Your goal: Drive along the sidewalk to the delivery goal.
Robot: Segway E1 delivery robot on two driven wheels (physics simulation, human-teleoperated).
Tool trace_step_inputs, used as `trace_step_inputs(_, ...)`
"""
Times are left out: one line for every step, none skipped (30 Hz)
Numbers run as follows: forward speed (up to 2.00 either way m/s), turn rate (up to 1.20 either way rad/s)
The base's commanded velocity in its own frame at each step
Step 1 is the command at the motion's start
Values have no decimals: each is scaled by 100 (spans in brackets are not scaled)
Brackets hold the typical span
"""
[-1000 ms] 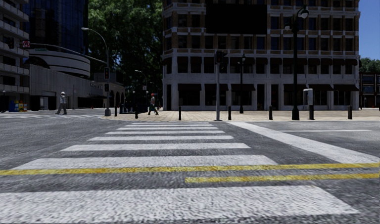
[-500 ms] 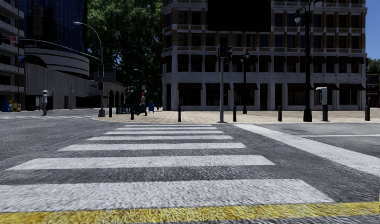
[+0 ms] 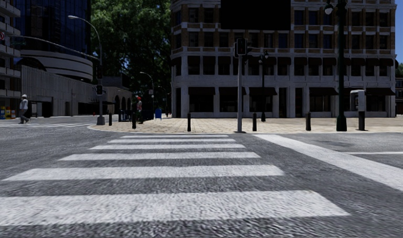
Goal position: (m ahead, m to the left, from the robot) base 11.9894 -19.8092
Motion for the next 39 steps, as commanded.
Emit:
trace_step_inputs(200, 0)
trace_step_inputs(200, 0)
trace_step_inputs(200, 0)
trace_step_inputs(200, 0)
trace_step_inputs(200, 0)
trace_step_inputs(200, 0)
trace_step_inputs(200, 0)
trace_step_inputs(200, 0)
trace_step_inputs(200, 0)
trace_step_inputs(200, 0)
trace_step_inputs(200, 0)
trace_step_inputs(200, 0)
trace_step_inputs(200, 0)
trace_step_inputs(200, 0)
trace_step_inputs(200, 0)
trace_step_inputs(200, 0)
trace_step_inputs(200, 0)
trace_step_inputs(200, 0)
trace_step_inputs(200, 0)
trace_step_inputs(200, 0)
trace_step_inputs(200, 0)
trace_step_inputs(200, 0)
trace_step_inputs(200, 0)
trace_step_inputs(200, 0)
trace_step_inputs(200, 0)
trace_step_inputs(200, 0)
trace_step_inputs(200, 0)
trace_step_inputs(200, 0)
trace_step_inputs(200, 0)
trace_step_inputs(200, 0)
trace_step_inputs(200, 0)
trace_step_inputs(200, 0)
trace_step_inputs(200, 0)
trace_step_inputs(200, 0)
trace_step_inputs(200, 0)
trace_step_inputs(200, 0)
trace_step_inputs(200, 0)
trace_step_inputs(200, 0)
trace_step_inputs(200, 0)
